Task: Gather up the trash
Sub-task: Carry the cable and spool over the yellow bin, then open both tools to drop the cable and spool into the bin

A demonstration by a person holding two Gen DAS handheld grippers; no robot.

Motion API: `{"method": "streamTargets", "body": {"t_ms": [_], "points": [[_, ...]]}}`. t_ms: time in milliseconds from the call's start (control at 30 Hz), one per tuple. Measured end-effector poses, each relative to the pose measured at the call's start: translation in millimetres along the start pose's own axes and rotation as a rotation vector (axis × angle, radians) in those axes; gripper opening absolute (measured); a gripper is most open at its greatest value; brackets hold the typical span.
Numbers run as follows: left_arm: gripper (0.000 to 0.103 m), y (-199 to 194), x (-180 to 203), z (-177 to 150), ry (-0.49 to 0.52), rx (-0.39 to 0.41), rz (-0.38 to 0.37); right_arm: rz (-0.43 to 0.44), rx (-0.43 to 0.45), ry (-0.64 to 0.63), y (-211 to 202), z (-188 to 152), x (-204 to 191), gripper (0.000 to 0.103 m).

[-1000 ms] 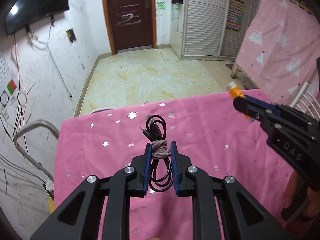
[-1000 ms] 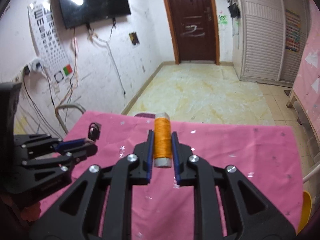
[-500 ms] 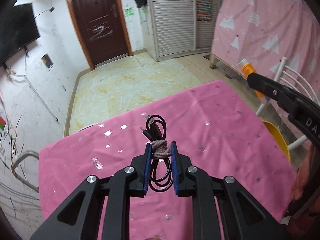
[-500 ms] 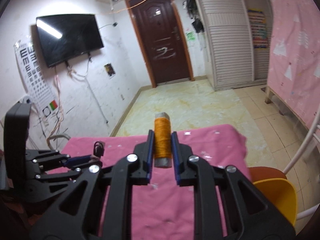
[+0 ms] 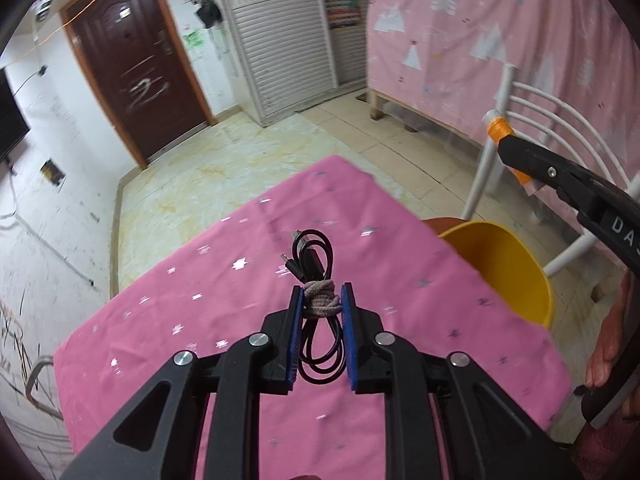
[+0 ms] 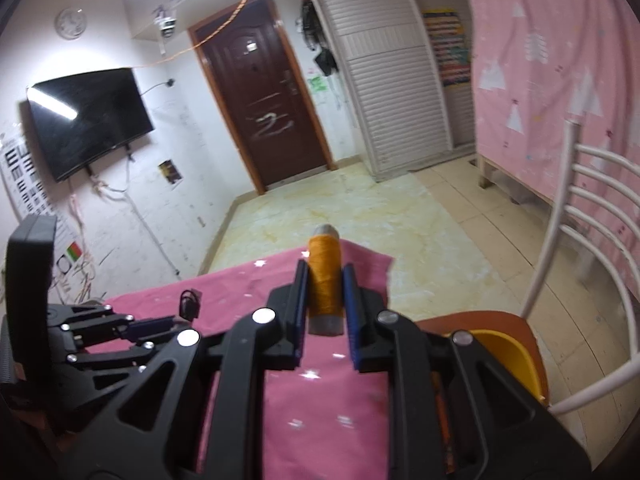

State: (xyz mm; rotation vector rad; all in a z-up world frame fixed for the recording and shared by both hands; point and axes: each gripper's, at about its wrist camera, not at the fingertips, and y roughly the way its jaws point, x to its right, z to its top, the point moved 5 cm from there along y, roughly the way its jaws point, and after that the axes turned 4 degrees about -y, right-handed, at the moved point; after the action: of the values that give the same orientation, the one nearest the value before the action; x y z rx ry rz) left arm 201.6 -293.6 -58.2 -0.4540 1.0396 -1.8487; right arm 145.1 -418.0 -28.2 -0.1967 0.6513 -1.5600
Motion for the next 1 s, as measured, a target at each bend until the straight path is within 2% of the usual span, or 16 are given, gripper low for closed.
{"method": "streamTargets", "body": {"t_ms": [333, 733, 933, 967, 1000], "points": [[0.01, 15, 82, 11, 0.116, -0.025, -0.045, -0.083, -0.019, 0.077, -15, -18, 75, 0.016], [0.01, 33, 151, 21, 0.22, -0.056, -0.073, -0.112, -0.078, 0.125, -11, -43, 119, 0.016], [0.01, 40, 172, 25, 0.246, -0.064, -0.081, -0.104, -0.094, 0.146, -12, -50, 134, 0.017], [0.01, 41, 175, 26, 0.25, -0.065, -0.082, -0.101, -0.096, 0.147, -12, -50, 135, 0.02], [0.01, 42, 178, 26, 0.252, -0.067, -0.082, -0.097, -0.096, 0.15, -13, -51, 136, 0.031]]}}
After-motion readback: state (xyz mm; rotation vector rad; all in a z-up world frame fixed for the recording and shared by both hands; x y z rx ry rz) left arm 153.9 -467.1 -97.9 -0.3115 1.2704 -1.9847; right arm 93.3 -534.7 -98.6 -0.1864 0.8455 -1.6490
